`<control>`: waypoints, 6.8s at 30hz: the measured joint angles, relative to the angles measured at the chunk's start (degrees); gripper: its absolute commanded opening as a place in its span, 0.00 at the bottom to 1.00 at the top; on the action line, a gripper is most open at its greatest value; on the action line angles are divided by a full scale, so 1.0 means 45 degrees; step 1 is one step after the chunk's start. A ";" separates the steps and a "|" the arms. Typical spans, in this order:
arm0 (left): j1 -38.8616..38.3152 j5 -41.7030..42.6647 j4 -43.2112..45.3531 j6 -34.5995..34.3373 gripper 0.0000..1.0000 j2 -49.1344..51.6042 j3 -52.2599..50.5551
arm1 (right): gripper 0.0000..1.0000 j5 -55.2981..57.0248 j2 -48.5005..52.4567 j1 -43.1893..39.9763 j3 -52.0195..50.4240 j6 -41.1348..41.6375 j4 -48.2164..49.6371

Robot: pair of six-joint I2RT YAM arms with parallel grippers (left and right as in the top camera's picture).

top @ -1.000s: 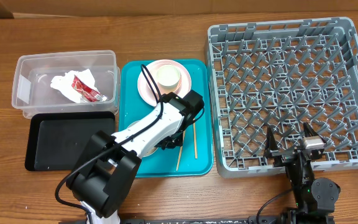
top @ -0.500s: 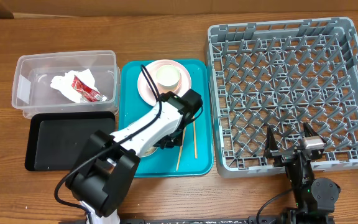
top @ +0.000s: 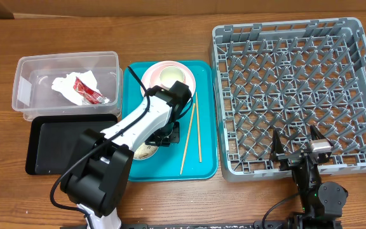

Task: Sort waste into correct bins and load items into the dishwasher
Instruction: 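Lift the rice bowl and carry it over the black tray, then tilt the bowl with the left gripper to pour rice onto the black tray, then carry the empty white bowl right and set it on the teal tray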

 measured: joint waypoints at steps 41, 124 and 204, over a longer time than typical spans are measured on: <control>0.9238 0.8680 -0.1229 0.5323 0.04 -0.4745 0.0005 | 1.00 0.0000 0.0000 0.0000 0.0000 0.0000 -0.0005; 1.8389 2.0978 0.3813 0.8888 0.04 -0.4779 -0.4367 | 1.00 -0.0005 0.0000 -0.0005 0.0000 0.0000 0.0005; 0.8694 1.2964 0.3604 0.3677 0.04 -0.5858 -0.1783 | 1.00 -0.1792 0.0461 0.0000 0.3274 0.3701 -0.2297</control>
